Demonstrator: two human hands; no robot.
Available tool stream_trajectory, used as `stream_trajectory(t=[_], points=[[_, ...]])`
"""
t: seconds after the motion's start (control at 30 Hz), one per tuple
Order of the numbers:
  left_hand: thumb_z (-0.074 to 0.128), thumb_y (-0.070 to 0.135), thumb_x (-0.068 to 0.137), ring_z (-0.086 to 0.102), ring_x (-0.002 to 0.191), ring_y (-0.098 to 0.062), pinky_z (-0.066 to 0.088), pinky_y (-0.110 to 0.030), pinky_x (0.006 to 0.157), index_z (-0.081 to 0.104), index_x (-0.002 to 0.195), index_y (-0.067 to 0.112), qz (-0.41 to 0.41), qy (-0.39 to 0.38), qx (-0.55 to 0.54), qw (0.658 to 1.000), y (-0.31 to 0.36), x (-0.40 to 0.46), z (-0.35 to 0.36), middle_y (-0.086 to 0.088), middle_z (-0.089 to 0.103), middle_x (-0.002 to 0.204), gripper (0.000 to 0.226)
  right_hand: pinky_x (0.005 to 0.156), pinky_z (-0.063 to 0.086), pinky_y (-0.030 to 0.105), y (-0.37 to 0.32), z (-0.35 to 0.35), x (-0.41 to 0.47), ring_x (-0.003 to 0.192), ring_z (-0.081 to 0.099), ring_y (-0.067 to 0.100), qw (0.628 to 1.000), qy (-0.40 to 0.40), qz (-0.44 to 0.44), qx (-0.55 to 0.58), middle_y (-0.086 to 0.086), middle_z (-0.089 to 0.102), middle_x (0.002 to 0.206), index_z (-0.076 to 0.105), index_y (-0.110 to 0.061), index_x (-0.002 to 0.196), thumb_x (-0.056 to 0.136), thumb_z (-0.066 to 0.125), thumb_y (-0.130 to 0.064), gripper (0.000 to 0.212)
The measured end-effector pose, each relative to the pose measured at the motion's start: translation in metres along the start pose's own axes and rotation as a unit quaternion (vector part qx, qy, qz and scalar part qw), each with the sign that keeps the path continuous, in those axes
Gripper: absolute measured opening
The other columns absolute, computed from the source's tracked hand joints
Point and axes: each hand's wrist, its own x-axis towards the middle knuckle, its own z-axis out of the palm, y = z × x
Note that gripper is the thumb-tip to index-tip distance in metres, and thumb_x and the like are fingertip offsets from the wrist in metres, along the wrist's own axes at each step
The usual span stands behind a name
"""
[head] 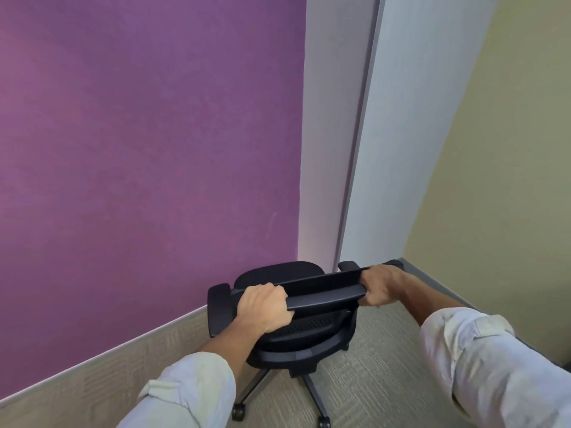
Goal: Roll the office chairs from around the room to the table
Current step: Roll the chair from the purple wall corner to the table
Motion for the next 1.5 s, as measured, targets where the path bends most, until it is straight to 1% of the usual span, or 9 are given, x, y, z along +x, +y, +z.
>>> stream_trajectory(t=[0.17, 0.3, 0.47, 0.67, 0.87, 1.03, 1.13, 1.2, 1.5], points=[[0.054, 0.041, 0.085, 0.065, 0.076, -0.025, 0.039, -0.033, 0.063, 0.066, 0.088, 0.018, 0.002, -0.006, 0.020, 1.000, 0.025, -0.045, 0.000, -0.002, 0.070, 0.085, 0.025, 0.073, 0.052, 0.033, -0.009, 0.033, -0.048, 0.084, 0.068, 0.028, 0.997, 0.073, 0.023, -0.003, 0.003, 0.073, 0.089, 0.066, -0.022, 0.085, 0.069, 0.053, -0.053, 0.038], [0.054, 0.039, 0.085, 0.064, 0.073, -0.024, 0.040, -0.033, 0.061, 0.065, 0.086, 0.019, 0.002, -0.013, 0.032, 0.999, 0.024, -0.069, -0.003, -0.002, 0.070, 0.085, 0.023, 0.064, 0.043, 0.032, -0.027, 0.043, -0.081, 0.070, 0.056, 0.026, 0.996, 0.081, 0.030, 0.008, -0.001, 0.060, 0.071, 0.058, -0.024, 0.070, 0.069, 0.055, -0.050, 0.026], [0.054, 0.039, 0.085, 0.057, 0.065, -0.018, 0.041, -0.031, 0.060, 0.059, 0.083, 0.021, 0.025, -0.016, 0.044, 0.999, 0.035, -0.078, -0.002, 0.000, 0.070, 0.084, 0.019, 0.066, 0.049, 0.033, -0.031, 0.057, -0.115, 0.066, 0.054, 0.026, 0.994, 0.090, 0.050, 0.030, -0.001, 0.057, 0.067, 0.054, -0.024, 0.065, 0.069, 0.055, -0.048, 0.024], [0.054, 0.042, 0.086, 0.059, 0.068, -0.018, 0.043, -0.030, 0.061, 0.061, 0.085, 0.022, 0.081, -0.013, 0.043, 0.996, 0.061, -0.070, -0.002, 0.003, 0.065, 0.081, 0.021, 0.061, 0.041, 0.033, -0.019, 0.068, -0.155, 0.063, 0.050, 0.027, 0.989, 0.103, 0.098, 0.031, -0.003, 0.048, 0.060, 0.044, -0.025, 0.058, 0.072, 0.056, -0.046, 0.028], [0.051, 0.040, 0.086, 0.053, 0.060, -0.017, 0.043, -0.031, 0.059, 0.052, 0.075, 0.024, 0.153, -0.011, 0.057, 0.986, 0.075, -0.051, -0.001, 0.005, 0.058, 0.071, 0.019, 0.058, 0.038, 0.030, -0.017, 0.085, -0.181, 0.060, 0.052, 0.025, 0.978, 0.124, 0.164, 0.044, -0.004, 0.053, 0.059, 0.061, -0.020, 0.066, 0.072, 0.053, -0.047, 0.029], [0.049, 0.038, 0.082, 0.057, 0.059, -0.019, 0.048, -0.033, 0.059, 0.050, 0.065, 0.026, 0.219, -0.021, 0.057, 0.974, 0.080, -0.020, -0.001, 0.007, 0.058, 0.064, 0.020, 0.057, 0.036, 0.030, -0.022, 0.091, -0.194, 0.059, 0.053, 0.025, 0.963, 0.126, 0.232, 0.059, -0.004, 0.051, 0.059, 0.058, -0.021, 0.064, 0.073, 0.049, -0.048, 0.029], [0.049, 0.036, 0.080, 0.054, 0.057, -0.020, 0.045, -0.033, 0.058, 0.045, 0.060, 0.025, 0.264, -0.028, 0.054, 0.963, 0.081, 0.003, -0.002, 0.008, 0.051, 0.060, 0.022, 0.058, 0.040, 0.030, -0.026, 0.090, -0.195, 0.061, 0.055, 0.025, 0.950, 0.120, 0.278, 0.071, -0.002, 0.057, 0.063, 0.060, -0.022, 0.066, 0.075, 0.049, -0.048, 0.030], [0.050, 0.035, 0.077, 0.053, 0.056, -0.021, 0.044, -0.033, 0.057, 0.050, 0.062, 0.025, 0.295, -0.028, 0.053, 0.953, 0.078, 0.020, -0.002, 0.008, 0.049, 0.057, 0.018, 0.057, 0.042, 0.031, -0.033, 0.091, -0.192, 0.060, 0.056, 0.024, 0.939, 0.122, 0.314, 0.068, -0.002, 0.059, 0.065, 0.062, -0.022, 0.067, 0.075, 0.050, -0.049, 0.031], [0.053, 0.029, 0.075, 0.054, 0.057, -0.022, 0.039, -0.031, 0.055, 0.062, 0.070, 0.022, 0.434, -0.036, 0.056, 0.899, 0.069, 0.101, -0.007, 0.003, 0.057, 0.062, 0.013, 0.065, 0.057, 0.034, -0.058, 0.085, -0.166, 0.062, 0.062, 0.019, 0.884, 0.107, 0.440, 0.112, -0.004, 0.066, 0.068, 0.069, -0.023, 0.074, 0.076, 0.049, -0.053, 0.037]])
